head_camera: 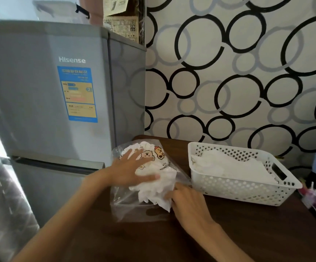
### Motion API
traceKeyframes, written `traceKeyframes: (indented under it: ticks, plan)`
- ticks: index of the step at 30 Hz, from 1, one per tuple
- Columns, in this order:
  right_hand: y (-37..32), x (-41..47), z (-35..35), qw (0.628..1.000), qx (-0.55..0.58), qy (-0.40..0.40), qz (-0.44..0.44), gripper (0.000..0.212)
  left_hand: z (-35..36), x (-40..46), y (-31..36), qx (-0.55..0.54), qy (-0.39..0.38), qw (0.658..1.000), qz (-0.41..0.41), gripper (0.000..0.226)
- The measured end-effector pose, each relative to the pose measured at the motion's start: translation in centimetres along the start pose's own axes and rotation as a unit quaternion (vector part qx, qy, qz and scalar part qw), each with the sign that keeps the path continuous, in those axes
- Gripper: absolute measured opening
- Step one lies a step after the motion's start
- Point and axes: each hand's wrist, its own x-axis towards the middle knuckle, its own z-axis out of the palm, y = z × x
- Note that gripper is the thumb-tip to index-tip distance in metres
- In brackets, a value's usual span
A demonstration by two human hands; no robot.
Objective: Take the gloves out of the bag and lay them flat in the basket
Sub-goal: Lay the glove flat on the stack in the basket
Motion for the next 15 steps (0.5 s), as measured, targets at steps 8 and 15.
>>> traceKeyframes:
  ticks: [8,15]
  plan:
    - [1.0,1.4,-2.0,0.994,0.090,-0.045,-0.028,0.019,2.7,2.1,-0.1,0.072,-0.067,0.994,-0.036,0.061]
    - [3.3,3.3,-3.9,0.968,0.209,-0.136,-0.012,0.010,0.7,4.6,0.1,0.066,-0.117,0.989,-0.056,0.065]
